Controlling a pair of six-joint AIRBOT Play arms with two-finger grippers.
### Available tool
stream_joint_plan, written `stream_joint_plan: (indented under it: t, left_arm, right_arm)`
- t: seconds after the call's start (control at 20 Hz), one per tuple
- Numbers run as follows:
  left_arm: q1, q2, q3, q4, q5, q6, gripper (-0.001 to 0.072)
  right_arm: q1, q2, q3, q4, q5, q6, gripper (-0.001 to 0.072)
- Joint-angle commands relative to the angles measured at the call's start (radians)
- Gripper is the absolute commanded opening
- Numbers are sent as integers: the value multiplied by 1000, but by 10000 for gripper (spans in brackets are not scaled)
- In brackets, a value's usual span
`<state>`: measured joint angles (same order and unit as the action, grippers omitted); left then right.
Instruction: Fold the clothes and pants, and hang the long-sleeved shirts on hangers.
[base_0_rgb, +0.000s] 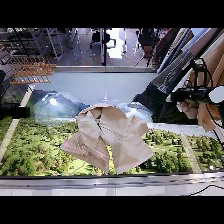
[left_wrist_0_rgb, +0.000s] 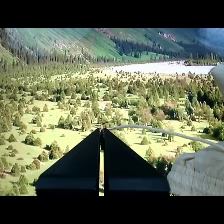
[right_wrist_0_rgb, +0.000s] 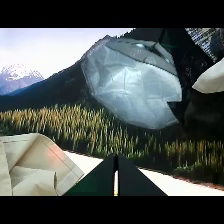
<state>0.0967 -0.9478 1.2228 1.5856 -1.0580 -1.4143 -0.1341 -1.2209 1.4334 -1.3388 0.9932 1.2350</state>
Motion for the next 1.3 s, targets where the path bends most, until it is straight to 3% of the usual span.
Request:
stream_joint_plan:
  t: [0.0,0.5,0.65,0.8,1.05,1.1,1.15,1.2,1.25]
  left_arm:
    - [1,1,0,0,0,0,9]
    - [1,-1,0,0,8,0,9]
    - [5,-38,0,0,209,0,9]
    - [4,-74,0,-2,282,0,9]
    - [4,-98,-1,-245,276,0,26]
    - [4,-98,-1,-276,254,0,169]
    - [4,-98,-1,-294,226,1,568]
    - [4,-99,-1,-314,178,-3,699]
    - [3,-101,-1,-342,98,-3,707]
  right_arm:
    - [1,0,0,0,0,0,28]
    - [1,0,0,0,0,0,28]
    - [1,0,-1,27,-27,6,29]
    - [2,0,-1,137,-68,6,29]
    - [2,0,2,226,-122,6,28]
    - [2,0,2,232,-117,6,29]
    - [2,1,2,234,-109,6,33]
    - [2,1,2,237,-95,7,112]
    - [2,0,2,237,-58,24,342]
